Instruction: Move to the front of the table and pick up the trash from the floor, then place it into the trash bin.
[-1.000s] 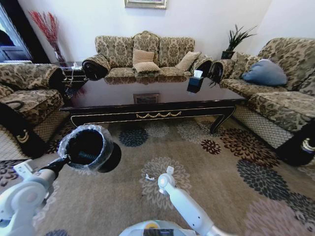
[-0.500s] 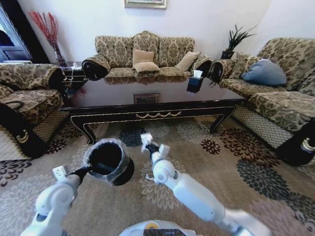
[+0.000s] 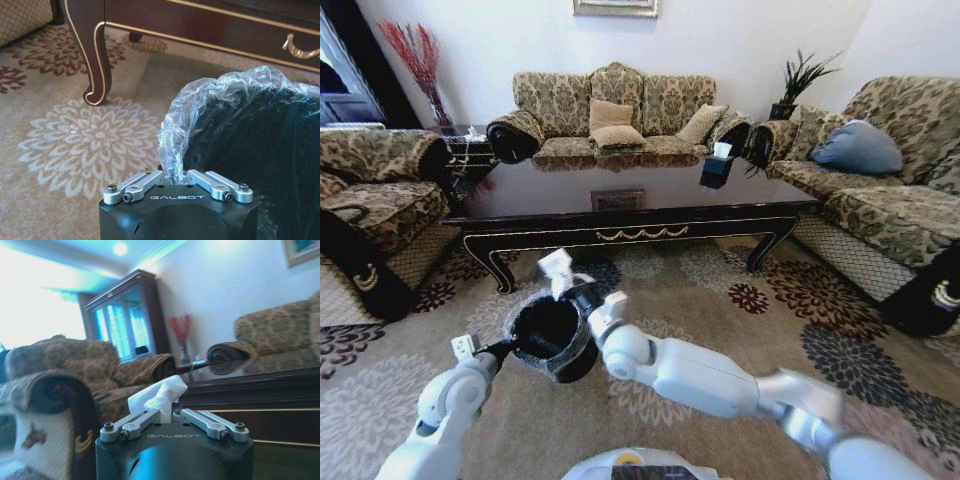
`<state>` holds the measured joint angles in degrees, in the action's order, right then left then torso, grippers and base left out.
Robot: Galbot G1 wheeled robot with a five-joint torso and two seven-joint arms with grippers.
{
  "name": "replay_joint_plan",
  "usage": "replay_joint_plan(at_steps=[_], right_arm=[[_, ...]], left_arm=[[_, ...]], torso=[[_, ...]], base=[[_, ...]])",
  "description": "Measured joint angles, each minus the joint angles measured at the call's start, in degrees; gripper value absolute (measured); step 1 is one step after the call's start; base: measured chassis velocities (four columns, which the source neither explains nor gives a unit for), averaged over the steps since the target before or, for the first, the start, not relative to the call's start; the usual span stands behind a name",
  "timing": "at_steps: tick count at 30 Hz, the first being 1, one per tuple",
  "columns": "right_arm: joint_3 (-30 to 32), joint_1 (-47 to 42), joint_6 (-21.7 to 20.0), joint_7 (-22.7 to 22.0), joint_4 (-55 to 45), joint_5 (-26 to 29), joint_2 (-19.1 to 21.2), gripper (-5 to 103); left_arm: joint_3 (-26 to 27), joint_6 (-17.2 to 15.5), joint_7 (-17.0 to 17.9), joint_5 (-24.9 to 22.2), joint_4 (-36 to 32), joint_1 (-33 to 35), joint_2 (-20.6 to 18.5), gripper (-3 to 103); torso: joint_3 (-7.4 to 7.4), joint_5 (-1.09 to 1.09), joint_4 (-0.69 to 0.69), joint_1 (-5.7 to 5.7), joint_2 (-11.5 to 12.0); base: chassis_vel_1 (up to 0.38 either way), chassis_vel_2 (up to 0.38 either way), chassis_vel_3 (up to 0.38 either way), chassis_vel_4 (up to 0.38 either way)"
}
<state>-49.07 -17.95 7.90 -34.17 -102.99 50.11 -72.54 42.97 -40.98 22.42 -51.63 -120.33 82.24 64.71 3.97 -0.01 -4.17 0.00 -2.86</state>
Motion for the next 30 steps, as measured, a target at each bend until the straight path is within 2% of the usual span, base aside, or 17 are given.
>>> replay_joint_plan(at_steps=[7,9,10,12,13,15,16,19,21,25,27,30], right_arm=[[-4.27,3.09,-0.08,-0.38,5.07,-3.67,-1.96,-2],[-4.29,3.10,-0.24,-0.52,5.80,-4.16,-1.88,9],[-4.29,3.10,-0.24,-0.52,5.80,-4.16,-1.88,9],[-4.42,3.05,-0.32,-0.56,5.95,-4.82,-1.49,20],[-4.52,2.91,-0.40,-0.62,5.92,-5.05,-1.26,20],[-4.61,2.36,-0.62,-0.88,5.61,-5.48,-0.80,31],[-4.61,2.36,-0.62,-0.88,5.61,-5.48,-0.80,31],[-4.51,1.01,-0.76,-1.16,4.99,-6.40,0.14,47],[-4.45,0.72,-0.78,-1.20,4.81,-6.67,0.39,47],[-4.53,-0.10,-0.89,-1.48,3.59,-7.86,1.72,69],[-4.70,-0.19,-0.92,-1.55,3.31,-8.14,1.98,69],[-5.66,-0.70,-1.05,-1.93,2.41,-9.40,2.91,84]], left_arm=[[1.37,-0.06,-0.09,-1.21,-0.82,-0.16,-0.19,2],[1.88,-0.06,-0.14,-1.70,-1.23,-0.11,-0.35,2],[1.88,-0.06,-0.14,-1.70,-1.23,-0.11,-0.35,2],[2.19,-0.07,-0.14,-1.91,-1.35,-0.08,-0.55,2],[2.31,-0.09,-0.14,-1.96,-1.35,-0.07,-0.59,2],[2.59,-0.12,-0.14,-2.07,-1.36,-0.11,-0.61,2],[2.59,-0.12,-0.14,-2.07,-1.36,-0.11,-0.61,2],[3.02,-0.12,-0.14,-2.27,-1.55,-0.09,-0.58,2],[3.09,-0.12,-0.14,-2.29,-1.56,-0.06,-0.58,2],[3.71,-0.13,-0.13,-2.39,-1.72,0.15,-0.50,2],[3.97,-0.13,-0.13,-2.53,-1.84,0.21,-0.46,2],[5.10,-0.12,-0.12,-2.91,-2.01,0.45,-0.33,2]], torso=[[0.00,-0.01,0.00,0.00,0.00],[0.00,0.00,0.00,0.00,0.00],[0.00,0.00,0.00,0.00,0.00],[0.00,0.00,-0.01,0.00,0.00],[0.00,0.00,-0.01,0.00,0.00],[0.00,0.00,0.00,0.00,0.00],[0.00,0.00,0.00,0.00,0.00],[0.00,0.00,-0.01,0.00,0.00],[0.00,0.01,-0.01,0.00,0.00],[0.00,0.00,0.00,0.00,0.00],[0.00,0.01,-0.01,0.00,0.00],[-0.01,0.01,0.00,0.00,0.00]], base=[[0.000,0.000,0.000,0.000],[0.000,0.000,0.000,0.000],[0.000,0.000,0.000,0.000],[0.000,0.000,0.000,0.000],[0.000,0.000,0.000,0.000],[0.000,0.000,0.000,0.000],[0.000,0.000,0.000,0.000],[0.000,0.000,0.000,0.000],[0.000,0.000,0.000,0.000],[0.000,0.000,0.000,0.000],[0.000,0.000,0.000,0.000],[0.000,0.000,0.000,0.000]])
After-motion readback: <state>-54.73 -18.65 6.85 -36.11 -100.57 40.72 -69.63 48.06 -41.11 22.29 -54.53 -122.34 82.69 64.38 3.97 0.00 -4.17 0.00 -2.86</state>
